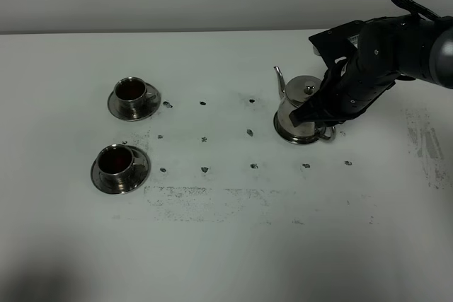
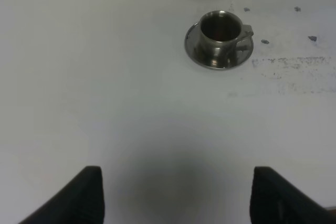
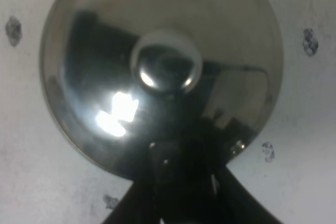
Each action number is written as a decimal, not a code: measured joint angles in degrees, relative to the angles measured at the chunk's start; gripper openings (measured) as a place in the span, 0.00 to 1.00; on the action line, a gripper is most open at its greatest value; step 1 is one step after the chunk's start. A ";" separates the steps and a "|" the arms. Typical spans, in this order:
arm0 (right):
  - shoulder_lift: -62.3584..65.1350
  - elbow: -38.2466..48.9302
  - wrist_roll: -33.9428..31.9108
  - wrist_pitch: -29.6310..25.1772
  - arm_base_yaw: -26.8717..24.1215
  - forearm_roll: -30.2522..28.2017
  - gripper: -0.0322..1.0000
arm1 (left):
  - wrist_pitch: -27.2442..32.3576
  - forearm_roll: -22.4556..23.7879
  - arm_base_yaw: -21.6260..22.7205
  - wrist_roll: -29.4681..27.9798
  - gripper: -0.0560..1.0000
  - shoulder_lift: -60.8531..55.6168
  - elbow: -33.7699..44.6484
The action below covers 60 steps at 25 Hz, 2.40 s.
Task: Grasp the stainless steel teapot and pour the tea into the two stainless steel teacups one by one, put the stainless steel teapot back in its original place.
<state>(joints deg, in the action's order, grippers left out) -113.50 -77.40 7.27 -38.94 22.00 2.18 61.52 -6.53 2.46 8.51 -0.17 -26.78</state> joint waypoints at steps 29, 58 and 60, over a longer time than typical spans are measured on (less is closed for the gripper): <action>24.84 7.61 0.05 -4.08 -2.42 0.13 0.48 | 0.00 0.00 0.00 0.00 0.60 0.00 0.00; 104.98 43.33 -3.81 -25.56 -10.65 2.97 0.28 | 0.00 0.00 0.00 0.00 0.60 0.00 0.00; 106.91 45.71 -3.91 -24.27 -11.40 2.97 0.27 | 0.00 0.00 0.00 0.00 0.60 0.00 0.00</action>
<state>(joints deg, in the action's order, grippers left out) -6.59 -31.69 3.36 -63.21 10.60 5.15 61.52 -6.53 2.46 8.51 -0.17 -26.78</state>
